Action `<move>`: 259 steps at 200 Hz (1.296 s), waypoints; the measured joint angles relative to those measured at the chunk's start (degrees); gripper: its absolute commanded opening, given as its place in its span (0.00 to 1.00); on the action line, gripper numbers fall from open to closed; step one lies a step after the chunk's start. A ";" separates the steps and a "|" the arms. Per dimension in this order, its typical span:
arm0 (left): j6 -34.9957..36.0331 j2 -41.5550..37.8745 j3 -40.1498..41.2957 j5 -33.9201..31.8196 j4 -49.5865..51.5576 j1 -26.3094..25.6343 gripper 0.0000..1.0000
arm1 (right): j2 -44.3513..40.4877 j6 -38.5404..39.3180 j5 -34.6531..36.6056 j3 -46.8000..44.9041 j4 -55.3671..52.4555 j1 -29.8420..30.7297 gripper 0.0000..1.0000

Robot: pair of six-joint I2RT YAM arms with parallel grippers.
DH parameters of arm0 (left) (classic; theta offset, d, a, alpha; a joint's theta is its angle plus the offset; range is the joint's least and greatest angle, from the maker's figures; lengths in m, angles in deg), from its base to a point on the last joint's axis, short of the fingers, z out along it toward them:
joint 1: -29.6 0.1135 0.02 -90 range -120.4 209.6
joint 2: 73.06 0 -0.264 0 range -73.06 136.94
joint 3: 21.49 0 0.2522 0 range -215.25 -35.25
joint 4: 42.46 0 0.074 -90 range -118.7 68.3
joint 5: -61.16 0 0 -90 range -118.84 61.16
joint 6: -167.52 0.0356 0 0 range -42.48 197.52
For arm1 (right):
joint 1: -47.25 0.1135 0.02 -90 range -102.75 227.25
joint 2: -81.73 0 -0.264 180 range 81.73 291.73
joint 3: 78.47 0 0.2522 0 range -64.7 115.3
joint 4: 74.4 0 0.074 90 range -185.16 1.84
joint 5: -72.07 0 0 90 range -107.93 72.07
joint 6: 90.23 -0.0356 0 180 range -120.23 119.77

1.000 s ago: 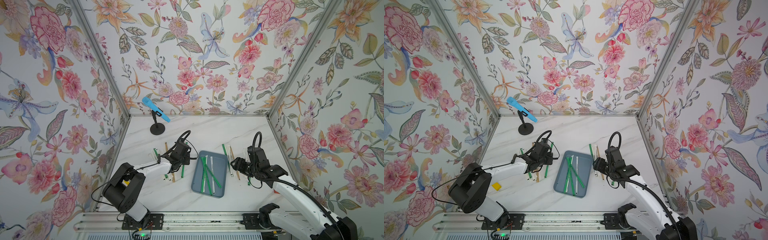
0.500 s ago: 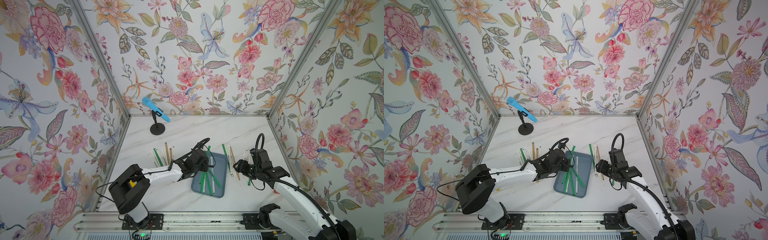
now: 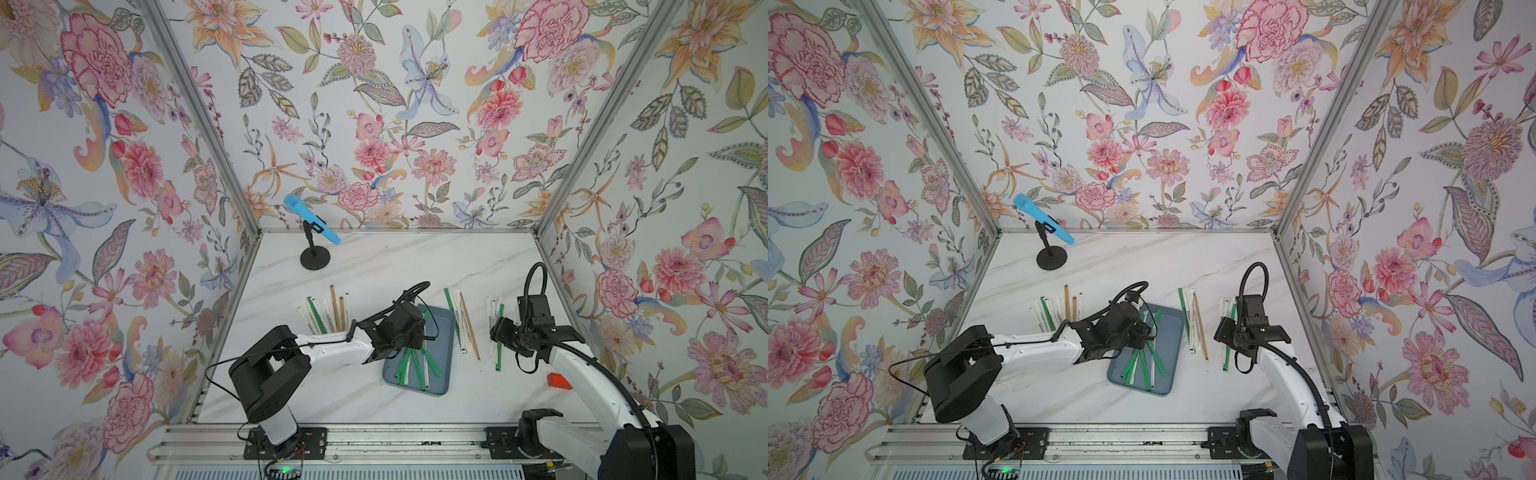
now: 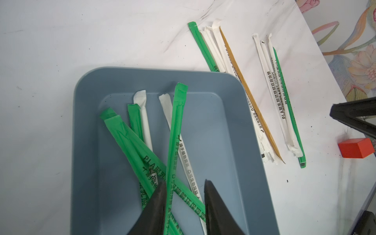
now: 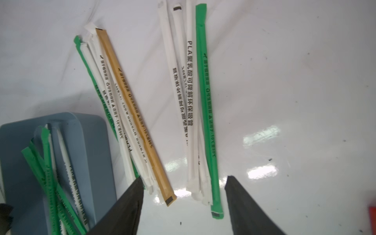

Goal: Put the straws into the storage box
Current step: Place the straw in the storage box, then pick up the straw from the center of the board.

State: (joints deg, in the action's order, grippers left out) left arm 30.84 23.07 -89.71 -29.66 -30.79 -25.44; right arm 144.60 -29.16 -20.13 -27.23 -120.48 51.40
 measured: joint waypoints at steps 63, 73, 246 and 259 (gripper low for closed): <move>1.44 -1.62 -1.18 -4.66 3.37 -0.52 0.53 | 7.76 4.66 0.02 2.62 1.75 -1.55 0.36; 1.86 -2.58 -1.18 -5.92 4.26 -0.50 0.56 | 8.33 4.74 -0.11 2.73 2.25 -1.18 0.38; 2.75 -12.79 9.22 -6.14 5.38 7.06 0.58 | 25.00 1.07 -2.03 9.51 10.93 17.29 0.31; 2.78 -12.79 9.22 -5.57 5.03 7.04 0.58 | 26.45 1.09 -1.84 9.92 11.28 17.51 0.27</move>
State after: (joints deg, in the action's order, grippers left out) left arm 33.62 10.29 -80.48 -35.23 -25.76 -18.41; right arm 171.05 -28.06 -21.96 -17.31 -109.20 68.90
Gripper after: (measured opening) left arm 0.578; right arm 0.306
